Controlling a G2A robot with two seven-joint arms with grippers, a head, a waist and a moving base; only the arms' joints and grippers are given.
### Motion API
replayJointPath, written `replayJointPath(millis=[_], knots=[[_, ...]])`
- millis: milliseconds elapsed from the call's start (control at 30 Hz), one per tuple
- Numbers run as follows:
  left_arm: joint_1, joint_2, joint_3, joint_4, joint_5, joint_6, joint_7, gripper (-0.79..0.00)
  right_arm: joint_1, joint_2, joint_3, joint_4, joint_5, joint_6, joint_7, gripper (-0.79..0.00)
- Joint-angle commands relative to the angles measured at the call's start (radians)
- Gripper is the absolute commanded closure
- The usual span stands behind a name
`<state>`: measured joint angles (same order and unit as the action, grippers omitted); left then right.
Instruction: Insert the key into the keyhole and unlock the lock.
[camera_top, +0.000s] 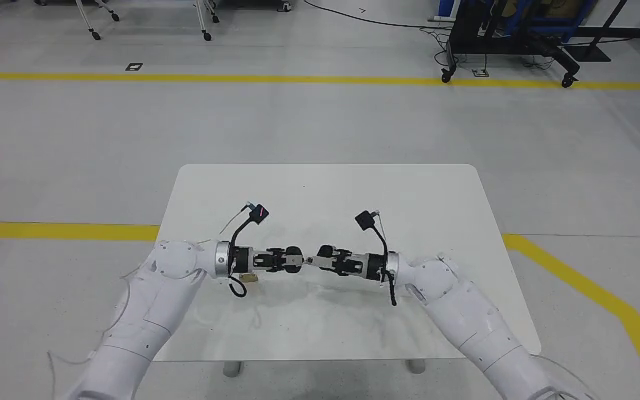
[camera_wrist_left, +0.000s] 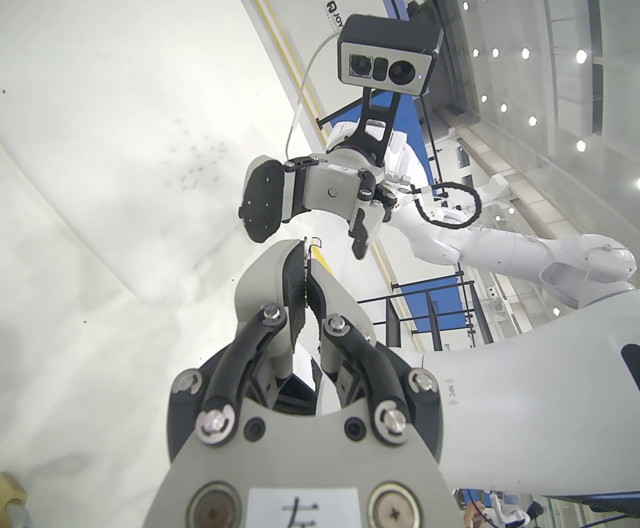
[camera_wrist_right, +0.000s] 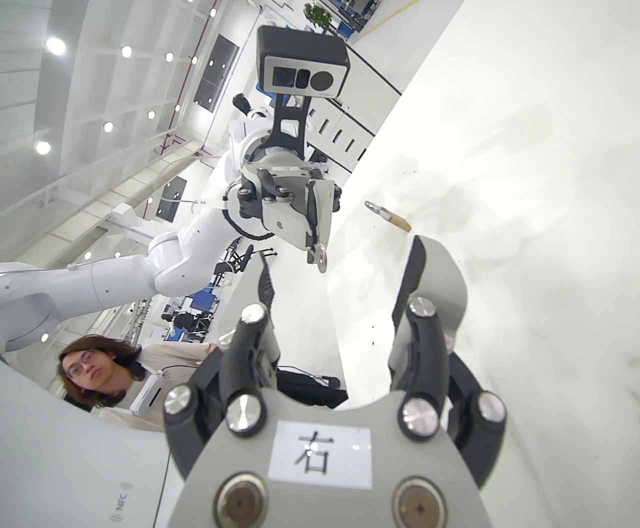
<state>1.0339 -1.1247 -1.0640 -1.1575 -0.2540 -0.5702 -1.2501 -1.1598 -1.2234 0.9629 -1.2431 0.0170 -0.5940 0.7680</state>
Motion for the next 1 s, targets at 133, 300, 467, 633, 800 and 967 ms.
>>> replayJointPath(millis=[133, 300, 467, 633, 800, 967], knots=[[-0.013, 0.003, 0.028, 0.009, 0.000, -0.007, 0.007, 0.000, 0.020, -0.006, -0.022, 0.017, 0.005, 0.023, 0.004, -0.311], [-0.022, 0.009, 0.045, 0.010, -0.002, -0.014, 0.014, 0.000, 0.031, -0.008, -0.031, 0.033, 0.032, 0.006, 0.031, -0.292], [-0.030, 0.014, 0.059, 0.017, -0.005, -0.020, 0.020, 0.000, 0.041, -0.010, -0.041, 0.053, 0.073, -0.011, 0.069, -0.206], [-0.037, 0.020, 0.075, 0.016, -0.013, -0.025, 0.025, 0.000, 0.057, -0.012, -0.049, 0.079, 0.119, -0.027, 0.115, -0.135], [-0.043, 0.026, 0.089, 0.017, -0.019, -0.031, 0.031, 0.000, 0.070, -0.014, -0.057, 0.091, 0.128, -0.030, 0.129, 0.000], [-0.047, 0.034, 0.104, 0.014, -0.022, -0.039, 0.039, 0.000, 0.077, -0.016, -0.065, 0.098, 0.128, -0.034, 0.131, 0.000]])
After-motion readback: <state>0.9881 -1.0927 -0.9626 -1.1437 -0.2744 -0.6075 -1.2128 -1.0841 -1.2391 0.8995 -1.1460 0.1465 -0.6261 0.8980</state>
